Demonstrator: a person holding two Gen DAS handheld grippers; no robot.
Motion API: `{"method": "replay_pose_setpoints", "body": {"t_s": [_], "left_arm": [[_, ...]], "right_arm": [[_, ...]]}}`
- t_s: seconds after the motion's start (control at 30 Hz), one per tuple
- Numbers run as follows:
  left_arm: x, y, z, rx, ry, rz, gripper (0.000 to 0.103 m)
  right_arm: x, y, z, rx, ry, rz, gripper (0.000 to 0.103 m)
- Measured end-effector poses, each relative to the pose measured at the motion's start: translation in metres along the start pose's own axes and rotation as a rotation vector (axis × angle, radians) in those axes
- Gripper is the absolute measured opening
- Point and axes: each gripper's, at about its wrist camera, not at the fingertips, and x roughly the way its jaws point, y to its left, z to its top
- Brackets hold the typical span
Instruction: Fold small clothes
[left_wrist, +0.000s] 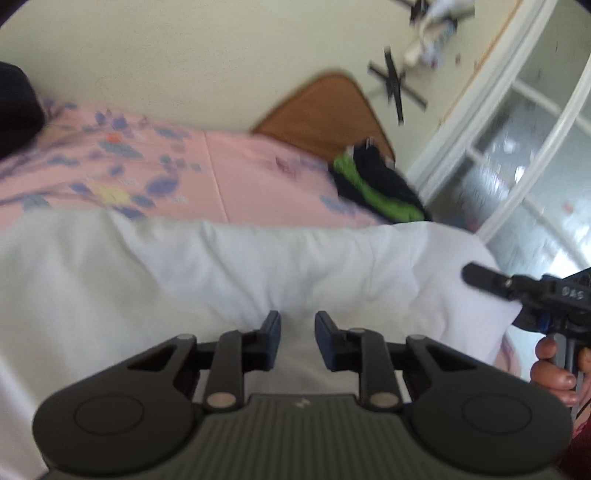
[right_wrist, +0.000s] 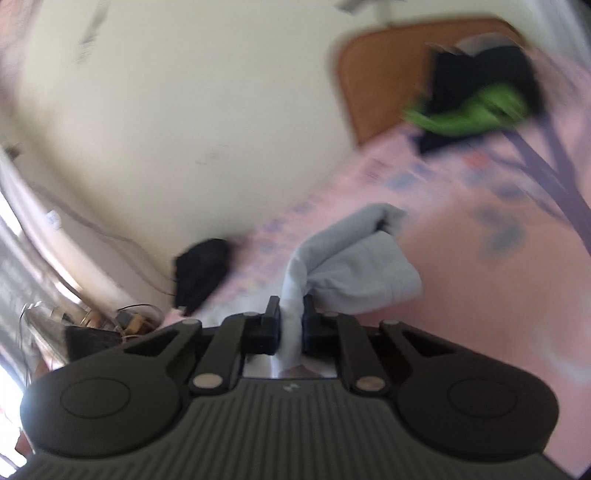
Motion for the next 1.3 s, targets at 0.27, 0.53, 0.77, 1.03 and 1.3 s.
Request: {"method": "replay_pose_setpoints", "body": {"t_s": [0.27,0.53,0.77,1.03,1.3], "left_arm": [[-0.117,0.051,0.0,-0.129,-0.286,0.109,0.021],[-0.188,0.087,-0.027,-0.242,-0.403,0.266,0.027],[-0.174,0.085,-0.027,-0.19,-0.379,0.24,0.049],[-0.132,0.062,-0.033,-0.139,-0.282,0.25,0.094],[-0.093,0.032,-0.048,-0.056,-0.12,0.377,0.007]], "right_arm": [[0.084,0.124,0.006,-0.251,0.142,0.204,0.013],[0.233,0.184,-0.062,-0.391,0.458,0.181,0.017],[0.187,0.169,-0.036,-0.313,0.418,0.315,0.038],[0.192,0.165,0.0,-0.362,0.288,0.137,0.024],[0.239,0.2,-0.032,-0.647,0.339,0.076,0.024]]}}
